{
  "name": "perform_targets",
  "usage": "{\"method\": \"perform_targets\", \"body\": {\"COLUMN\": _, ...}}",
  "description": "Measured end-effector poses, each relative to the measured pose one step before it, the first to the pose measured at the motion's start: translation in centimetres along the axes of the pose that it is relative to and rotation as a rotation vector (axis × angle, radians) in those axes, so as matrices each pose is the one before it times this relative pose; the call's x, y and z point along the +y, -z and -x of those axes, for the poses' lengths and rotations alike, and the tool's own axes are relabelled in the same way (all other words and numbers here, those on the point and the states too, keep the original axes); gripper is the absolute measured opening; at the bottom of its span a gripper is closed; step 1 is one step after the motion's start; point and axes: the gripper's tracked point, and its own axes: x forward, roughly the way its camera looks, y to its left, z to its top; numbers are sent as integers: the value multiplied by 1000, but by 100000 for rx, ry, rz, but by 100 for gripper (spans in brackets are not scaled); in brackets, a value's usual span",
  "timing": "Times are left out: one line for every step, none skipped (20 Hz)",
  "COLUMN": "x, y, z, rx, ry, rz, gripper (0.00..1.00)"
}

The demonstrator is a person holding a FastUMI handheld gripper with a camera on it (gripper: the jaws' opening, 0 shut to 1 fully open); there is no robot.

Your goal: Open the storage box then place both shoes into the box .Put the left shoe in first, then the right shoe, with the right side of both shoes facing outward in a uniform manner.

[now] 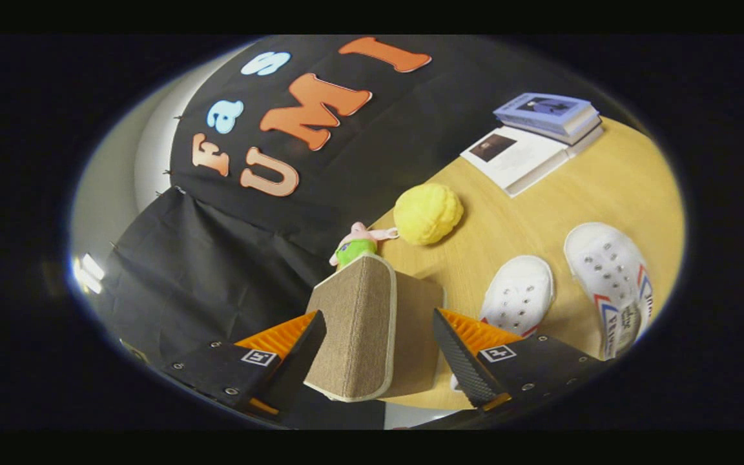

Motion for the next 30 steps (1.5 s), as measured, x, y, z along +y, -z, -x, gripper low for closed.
{"method": "perform_targets", "body": {"x": -51, "y": 516, "z": -458, "rx": 2113, "ry": -1820, "rz": -2743, "gripper": 98}}
{"method": "perform_targets", "body": {"x": -118, "y": 276, "z": -513, "rx": 1966, "ry": -1437, "rz": -2022, "gripper": 98}}
{"method": "perform_targets", "body": {"x": -38, "y": 365, "z": -375, "rx": 2302, "ry": -1439, "rz": -1388, "gripper": 98}}
{"method": "perform_targets", "body": {"x": -106, "y": 302, "z": -423, "rx": 2187, "ry": -1148, "rz": -1071, "gripper": 98}}
{"method": "perform_targets", "body": {"x": -44, "y": 458, "z": -435, "rx": 2173, "ry": -1255, "rz": -1006, "gripper": 98}}
{"method": "perform_targets", "body": {"x": 25, "y": 292, "z": -407, "rx": 2149, "ry": -1280, "rz": -1007, "gripper": 98}}
{"method": "perform_targets", "body": {"x": 151, "y": 436, "z": -369, "rx": 2407, "ry": -1343, "rz": -862, "gripper": 98}}
{"method": "perform_targets", "body": {"x": 102, "y": 407, "z": -365, "rx": 2364, "ry": -945, "rz": -906, "gripper": 98}}
{"method": "perform_targets", "body": {"x": -7, "y": 381, "z": -285, "rx": 2014, "ry": -725, "rz": -1086, "gripper": 98}}
{"method": "perform_targets", "body": {"x": 137, "y": 356, "z": -387, "rx": 1630, "ry": -1267, "rz": -1159, "gripper": 98}}
{"method": "perform_targets", "body": {"x": 222, "y": 449, "z": -319, "rx": 1764, "ry": -1815, "rz": -1372, "gripper": 98}}
{"method": "perform_targets", "body": {"x": 170, "y": 386, "z": -317, "rx": 1827, "ry": -1750, "rz": -1572, "gripper": 98}}
{"method": "perform_targets", "body": {"x": 129, "y": 447, "z": -244, "rx": 1719, "ry": -1277, "rz": -1372, "gripper": 98}}
{"method": "perform_targets", "body": {"x": -113, "y": 225, "z": -278, "rx": 1381, "ry": -559, "rz": -1051, "gripper": 98}}
{"method": "perform_targets", "body": {"x": -27, "y": 246, "z": -173, "rx": 1156, "ry": -214, "rz": -977, "gripper": 98}}
{"method": "perform_targets", "body": {"x": 95, "y": 130, "z": -199, "rx": 647, "ry": -923, "rz": -1145, "gripper": 98}}
{"method": "perform_targets", "body": {"x": 357, "y": 104, "z": -76, "rx": 296, "ry": -2047, "rz": -1366, "gripper": 98}}
{"method": "perform_targets", "body": {"x": 582, "y": -54, "z": -30, "rx": 170, "ry": -2683, "rz": -1694, "gripper": 98}}
{"method": "perform_targets", "body": {"x": 495, "y": 15, "z": 195, "rx": 143, "ry": -1485, "rz": -1157, "gripper": 98}}
{"method": "perform_targets", "body": {"x": 23, "y": -71, "z": -203, "rx": -351, "ry": 105, "rz": 142, "gripper": 98}}
{"method": "perform_targets", "body": {"x": -43, "y": 47, "z": 292, "rx": -458, "ry": 140, "rz": 244, "gripper": 98}}
{"method": "perform_targets", "body": {"x": 252, "y": -29, "z": 164, "rx": -319, "ry": -480, "rz": -323, "gripper": 98}}
{"method": "perform_targets", "body": {"x": 439, "y": -49, "z": 403, "rx": -759, "ry": -1300, "rz": -590, "gripper": 98}}
{"method": "perform_targets", "body": {"x": 538, "y": -225, "z": 343, "rx": -1389, "ry": -1799, "rz": -604, "gripper": 98}}
{"method": "perform_targets", "body": {"x": 758, "y": -296, "z": 391, "rx": -2087, "ry": -2136, "rz": -575, "gripper": 97}}
{"method": "perform_targets", "body": {"x": 677, "y": -430, "z": 361, "rx": -2243, "ry": -1713, "rz": -293, "gripper": 96}}
{"method": "perform_targets", "body": {"x": 461, "y": -165, "z": 355, "rx": -1950, "ry": -920, "rz": -129, "gripper": 95}}
{"method": "perform_targets", "body": {"x": 523, "y": -195, "z": 250, "rx": -1791, "ry": -874, "rz": 28, "gripper": 95}}
{"method": "perform_targets", "body": {"x": 737, "y": -123, "z": 250, "rx": -1555, "ry": -1178, "rz": 87, "gripper": 94}}
{"method": "perform_targets", "body": {"x": 641, "y": -63, "z": 181, "rx": -1233, "ry": -678, "rz": 124, "gripper": 91}}
